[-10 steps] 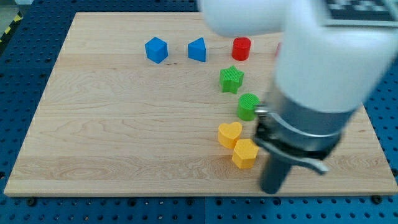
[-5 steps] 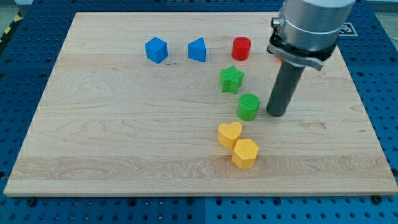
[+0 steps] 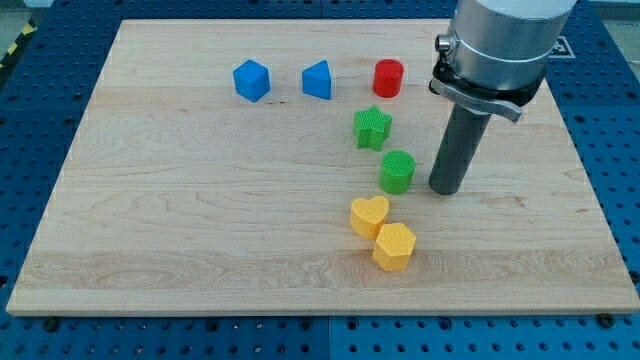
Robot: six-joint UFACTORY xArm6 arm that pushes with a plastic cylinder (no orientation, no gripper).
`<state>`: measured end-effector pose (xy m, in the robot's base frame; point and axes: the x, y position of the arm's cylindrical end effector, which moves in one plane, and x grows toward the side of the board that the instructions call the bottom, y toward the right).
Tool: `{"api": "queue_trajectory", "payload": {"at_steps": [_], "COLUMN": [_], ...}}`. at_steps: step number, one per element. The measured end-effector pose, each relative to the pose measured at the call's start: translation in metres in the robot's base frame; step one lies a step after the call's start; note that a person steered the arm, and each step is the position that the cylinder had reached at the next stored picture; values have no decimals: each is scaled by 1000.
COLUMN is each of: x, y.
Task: Slide the green circle to the bottom side of the green star
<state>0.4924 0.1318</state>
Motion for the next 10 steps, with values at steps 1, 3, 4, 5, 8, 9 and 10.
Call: {"api": "queue_trajectory", "payload": {"at_steps": [1, 3, 4, 5, 8, 9, 10], "x": [0, 0, -3, -6, 8, 11, 11], "y": [-3, -25, -43, -55, 1, 3, 3]}}
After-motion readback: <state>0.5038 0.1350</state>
